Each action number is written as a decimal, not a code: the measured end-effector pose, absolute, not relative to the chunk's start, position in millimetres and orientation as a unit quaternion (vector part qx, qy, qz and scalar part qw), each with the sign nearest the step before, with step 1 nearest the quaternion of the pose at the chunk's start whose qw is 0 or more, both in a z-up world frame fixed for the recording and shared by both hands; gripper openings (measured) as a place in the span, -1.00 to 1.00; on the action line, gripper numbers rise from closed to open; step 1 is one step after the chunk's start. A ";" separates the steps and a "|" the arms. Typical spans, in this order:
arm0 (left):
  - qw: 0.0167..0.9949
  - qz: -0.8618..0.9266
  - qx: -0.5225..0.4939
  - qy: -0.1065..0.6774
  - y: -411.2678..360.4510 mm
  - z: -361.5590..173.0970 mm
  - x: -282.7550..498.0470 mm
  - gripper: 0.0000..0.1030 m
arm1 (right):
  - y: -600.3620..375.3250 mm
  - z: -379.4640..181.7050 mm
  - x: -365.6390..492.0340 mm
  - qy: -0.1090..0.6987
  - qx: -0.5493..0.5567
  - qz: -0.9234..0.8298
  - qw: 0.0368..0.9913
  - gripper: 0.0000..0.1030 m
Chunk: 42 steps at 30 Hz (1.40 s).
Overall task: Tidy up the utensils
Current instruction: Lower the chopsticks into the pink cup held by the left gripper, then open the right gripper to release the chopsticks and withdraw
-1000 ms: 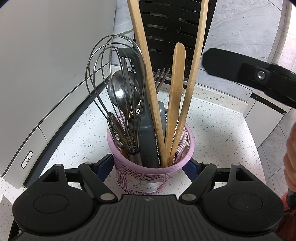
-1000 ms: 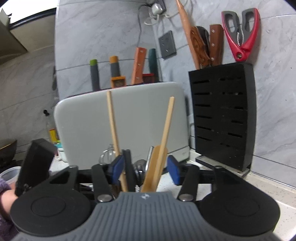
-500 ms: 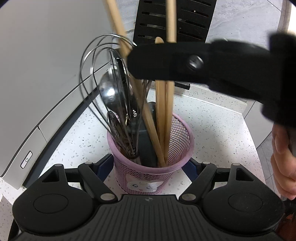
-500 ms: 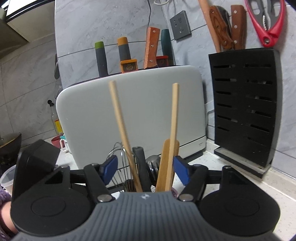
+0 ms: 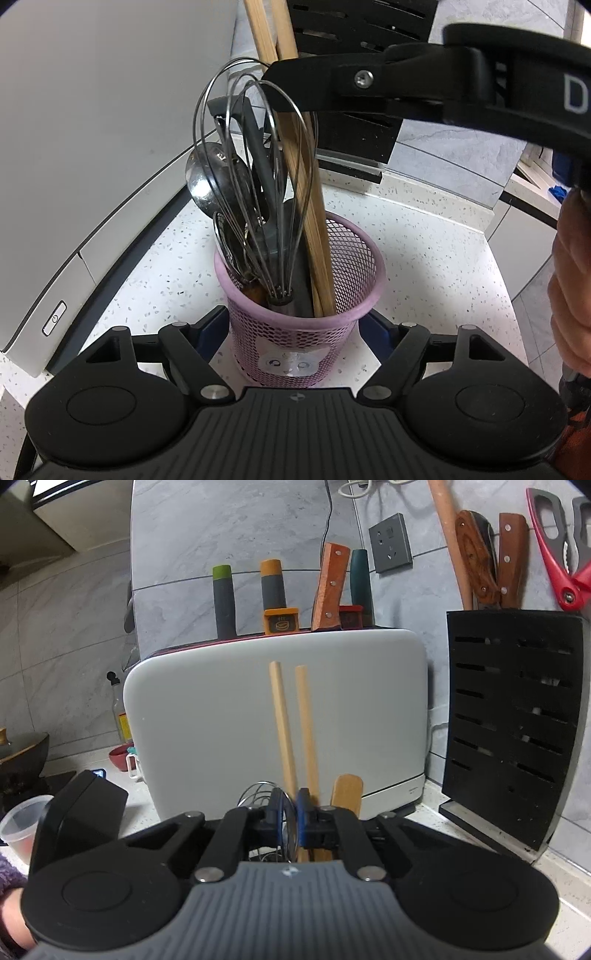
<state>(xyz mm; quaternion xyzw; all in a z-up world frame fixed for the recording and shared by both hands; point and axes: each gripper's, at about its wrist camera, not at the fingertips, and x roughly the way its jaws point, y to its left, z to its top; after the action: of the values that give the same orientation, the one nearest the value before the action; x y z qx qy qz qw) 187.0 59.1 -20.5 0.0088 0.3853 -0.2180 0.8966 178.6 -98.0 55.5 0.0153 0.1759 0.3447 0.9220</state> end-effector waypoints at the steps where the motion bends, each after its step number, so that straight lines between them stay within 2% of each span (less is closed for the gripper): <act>1: 0.896 -0.218 0.011 0.386 58.7 -20.4 186.8 0.73 | -99.4 55.3 178.4 0.176 0.018 0.346 0.921 -0.92; 5: 0.895 -0.219 0.015 0.388 59.4 -19.3 187.8 0.73 | -105.5 57.8 175.9 0.168 0.023 0.345 0.923 -0.91; 7: 0.895 -0.219 0.017 0.388 59.4 -19.2 187.4 0.73 | -108.1 61.6 173.9 0.160 0.026 0.340 0.926 -0.81; 8: 0.894 -0.220 0.018 0.389 59.1 -19.7 187.6 0.73 | -109.2 63.7 173.8 0.156 0.030 0.335 0.929 -0.45; 9: 0.894 -0.220 0.020 0.389 58.3 -19.9 187.3 0.73 | -110.3 65.9 174.6 0.154 0.037 0.331 0.930 -0.01; 10: 0.895 -0.220 0.021 0.389 58.5 -19.9 187.2 0.73 | -112.0 67.5 175.7 0.153 0.046 0.329 0.931 0.06; 23: 0.894 -0.220 0.020 0.390 54.8 -21.3 190.2 0.74 | -133.1 76.0 184.3 0.146 0.082 0.256 0.952 0.05; 27: 0.894 -0.219 0.020 0.390 53.1 -21.6 190.7 0.74 | -135.1 71.9 198.3 0.169 0.099 0.242 0.950 0.04; 31: 0.894 -0.219 0.020 0.389 53.6 -22.0 190.5 0.74 | -131.6 63.9 215.1 0.191 0.105 0.239 0.946 -0.26; 33: 0.894 -0.219 0.020 0.389 53.5 -21.9 190.4 0.74 | -130.9 60.3 218.2 0.197 0.100 0.241 0.945 -0.76; 35: 0.894 -0.220 0.019 0.389 53.8 -22.0 190.5 0.74 | -132.6 57.5 218.9 0.197 0.102 0.241 0.945 -0.83; 42: 0.895 -0.222 0.020 0.386 54.2 -22.3 191.2 0.74 | -133.1 59.0 209.3 0.185 0.088 0.262 0.943 -0.83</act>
<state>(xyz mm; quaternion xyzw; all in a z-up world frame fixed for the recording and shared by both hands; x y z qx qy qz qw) 191.2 54.2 -22.3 0.0204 0.3860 -0.2217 0.8952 209.3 -133.1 59.0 0.0882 0.1854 0.2624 0.9429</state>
